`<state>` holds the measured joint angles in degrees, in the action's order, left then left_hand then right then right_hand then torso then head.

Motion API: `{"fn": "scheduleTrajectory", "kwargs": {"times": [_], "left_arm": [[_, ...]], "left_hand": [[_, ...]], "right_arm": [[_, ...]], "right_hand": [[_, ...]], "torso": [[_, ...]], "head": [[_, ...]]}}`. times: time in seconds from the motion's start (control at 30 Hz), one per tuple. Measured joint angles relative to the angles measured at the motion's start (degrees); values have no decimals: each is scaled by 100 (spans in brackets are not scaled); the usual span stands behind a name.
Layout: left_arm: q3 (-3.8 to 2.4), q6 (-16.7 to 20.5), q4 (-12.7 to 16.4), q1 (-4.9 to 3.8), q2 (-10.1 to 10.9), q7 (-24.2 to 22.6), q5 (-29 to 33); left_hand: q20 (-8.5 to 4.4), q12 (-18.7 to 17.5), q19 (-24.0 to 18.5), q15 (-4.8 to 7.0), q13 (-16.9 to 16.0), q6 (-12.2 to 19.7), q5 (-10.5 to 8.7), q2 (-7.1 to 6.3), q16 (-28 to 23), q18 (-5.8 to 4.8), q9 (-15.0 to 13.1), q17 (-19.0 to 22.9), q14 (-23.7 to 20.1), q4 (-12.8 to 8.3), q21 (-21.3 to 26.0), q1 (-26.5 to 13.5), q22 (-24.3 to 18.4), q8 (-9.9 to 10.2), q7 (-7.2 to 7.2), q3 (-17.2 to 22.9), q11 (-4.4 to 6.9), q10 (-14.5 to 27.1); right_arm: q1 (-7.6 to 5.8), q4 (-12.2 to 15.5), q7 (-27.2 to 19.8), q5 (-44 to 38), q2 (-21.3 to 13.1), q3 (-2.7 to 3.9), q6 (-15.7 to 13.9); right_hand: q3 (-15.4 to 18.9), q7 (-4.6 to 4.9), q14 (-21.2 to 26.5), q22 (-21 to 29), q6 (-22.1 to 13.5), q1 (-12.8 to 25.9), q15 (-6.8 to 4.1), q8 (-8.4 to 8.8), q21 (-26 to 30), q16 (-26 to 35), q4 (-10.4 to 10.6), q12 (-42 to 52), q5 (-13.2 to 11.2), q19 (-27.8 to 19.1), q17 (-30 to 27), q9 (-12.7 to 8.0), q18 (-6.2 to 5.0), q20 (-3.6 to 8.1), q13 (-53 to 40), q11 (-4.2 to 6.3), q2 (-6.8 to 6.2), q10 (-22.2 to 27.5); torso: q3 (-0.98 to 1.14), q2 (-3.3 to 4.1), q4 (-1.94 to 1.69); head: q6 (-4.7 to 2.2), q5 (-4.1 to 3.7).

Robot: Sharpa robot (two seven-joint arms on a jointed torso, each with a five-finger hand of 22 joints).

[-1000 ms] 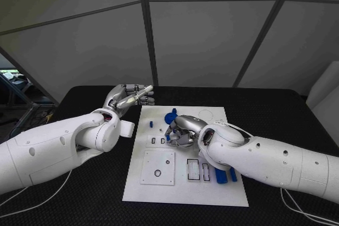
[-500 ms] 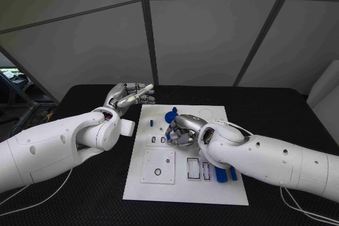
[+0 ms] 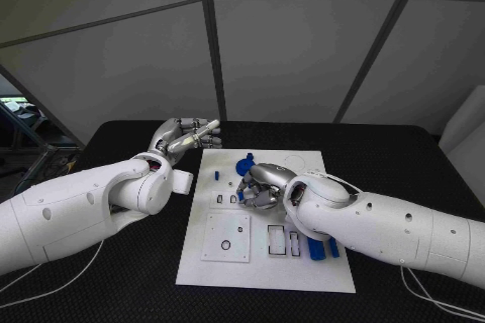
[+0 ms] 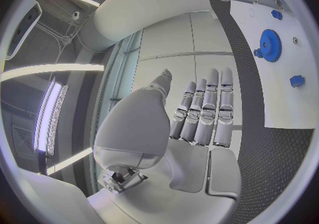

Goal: Assemble the parts on the task board

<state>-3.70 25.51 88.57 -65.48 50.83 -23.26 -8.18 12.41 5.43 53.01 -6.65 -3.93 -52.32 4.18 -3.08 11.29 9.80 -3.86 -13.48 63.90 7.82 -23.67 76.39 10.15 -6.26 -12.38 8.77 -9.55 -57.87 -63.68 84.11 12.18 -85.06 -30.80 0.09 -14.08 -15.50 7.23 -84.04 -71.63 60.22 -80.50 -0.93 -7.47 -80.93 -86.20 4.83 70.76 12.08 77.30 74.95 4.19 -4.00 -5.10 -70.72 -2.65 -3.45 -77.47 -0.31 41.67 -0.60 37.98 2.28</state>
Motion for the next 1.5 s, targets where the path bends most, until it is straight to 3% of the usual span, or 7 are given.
{"fn": "scheduleTrajectory", "kwargs": {"times": [0.33,0.97,1.5], "left_arm": [[0,-1,-4,0,1,2,0],[0,-3,-14,0,-5,10,3],[0,-4,-13,0,-2,17,3]], "left_hand": [[0,0,0,0,0,0,0,0,0,0,0,0,0,0,0,0,-1,0,0,0,0,0],[0,0,0,0,0,0,0,0,-19,0,0,-6,0,0,0,0,-2,0,0,0,0,0],[0,0,0,0,0,0,0,0,-19,0,0,-6,0,0,0,0,2,0,0,0,0,0]], "right_arm": [[5,7,35,-41,-16,-6,78],[5,6,79,-112,-12,-7,82],[8,-2,87,-124,4,-9,63]], "right_hand": [[-26,103,0,42,-106,99,0,68,41,0,8,-71,24,0,-1,-47,0,0,69,-52,-98,51],[-10,204,1,144,-476,310,44,237,108,32,24,-161,-10,-85,-2,-46,0,-85,147,-144,-309,143],[70,204,1,190,-535,417,43,237,154,52,103,-208,-11,-114,-3,-36,0,-114,201,-165,-382,206]], "torso": [[1,0,-1],[1,2,-2],[-2,2,-5]], "head": [[13,-3],[23,-23],[26,-6]]}}
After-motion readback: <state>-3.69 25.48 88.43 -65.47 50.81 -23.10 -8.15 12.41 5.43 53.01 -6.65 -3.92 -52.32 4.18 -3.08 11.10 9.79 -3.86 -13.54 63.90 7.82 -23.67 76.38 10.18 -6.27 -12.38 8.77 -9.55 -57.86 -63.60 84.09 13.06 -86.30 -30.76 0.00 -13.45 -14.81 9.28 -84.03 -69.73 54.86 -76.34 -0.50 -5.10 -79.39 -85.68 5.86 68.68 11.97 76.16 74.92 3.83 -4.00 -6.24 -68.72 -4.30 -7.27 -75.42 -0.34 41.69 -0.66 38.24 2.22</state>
